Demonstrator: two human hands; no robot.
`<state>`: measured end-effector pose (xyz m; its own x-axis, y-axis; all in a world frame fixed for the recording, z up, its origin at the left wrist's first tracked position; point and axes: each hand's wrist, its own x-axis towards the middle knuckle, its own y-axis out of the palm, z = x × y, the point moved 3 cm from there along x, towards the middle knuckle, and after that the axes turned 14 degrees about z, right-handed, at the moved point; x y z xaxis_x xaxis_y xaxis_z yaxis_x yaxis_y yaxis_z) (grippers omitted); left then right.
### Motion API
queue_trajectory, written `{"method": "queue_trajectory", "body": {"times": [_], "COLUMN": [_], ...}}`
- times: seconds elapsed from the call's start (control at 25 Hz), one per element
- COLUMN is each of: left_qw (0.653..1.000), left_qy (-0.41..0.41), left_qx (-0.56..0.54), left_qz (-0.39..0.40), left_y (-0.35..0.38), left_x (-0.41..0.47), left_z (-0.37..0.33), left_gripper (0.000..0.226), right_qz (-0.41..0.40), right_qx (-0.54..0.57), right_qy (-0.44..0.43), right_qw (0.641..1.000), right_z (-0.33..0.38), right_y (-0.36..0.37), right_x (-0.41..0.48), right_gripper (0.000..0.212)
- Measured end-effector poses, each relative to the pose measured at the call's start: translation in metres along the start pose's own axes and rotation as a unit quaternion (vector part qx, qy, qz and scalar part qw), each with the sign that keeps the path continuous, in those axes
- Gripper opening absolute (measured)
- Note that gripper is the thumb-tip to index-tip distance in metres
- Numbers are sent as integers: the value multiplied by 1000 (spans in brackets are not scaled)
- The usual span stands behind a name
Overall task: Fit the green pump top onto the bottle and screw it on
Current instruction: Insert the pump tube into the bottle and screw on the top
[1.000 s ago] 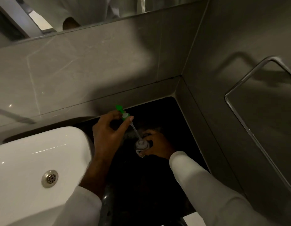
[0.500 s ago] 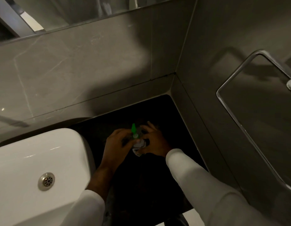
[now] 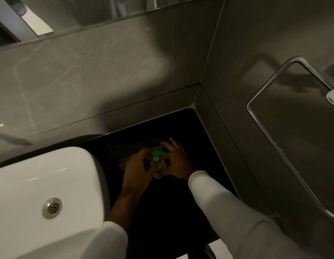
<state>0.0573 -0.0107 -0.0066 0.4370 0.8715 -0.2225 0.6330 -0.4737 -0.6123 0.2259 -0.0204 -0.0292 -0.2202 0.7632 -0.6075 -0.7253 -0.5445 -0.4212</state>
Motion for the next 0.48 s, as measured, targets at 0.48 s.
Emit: {"method": "queue_trajectory", "body": {"times": [0.48], "left_qw": [983], "left_qy": [13], "left_qx": [-165], "left_qz": [83], "left_y": [2], "left_x": [-5], "left_z": [6], "left_gripper": [81], "right_qz": [24], "right_qx": [-40], "right_qy": [12], "right_qw": [999], "right_z": [-4], "right_y": [2], "right_x": [7], "right_gripper": [79]}}
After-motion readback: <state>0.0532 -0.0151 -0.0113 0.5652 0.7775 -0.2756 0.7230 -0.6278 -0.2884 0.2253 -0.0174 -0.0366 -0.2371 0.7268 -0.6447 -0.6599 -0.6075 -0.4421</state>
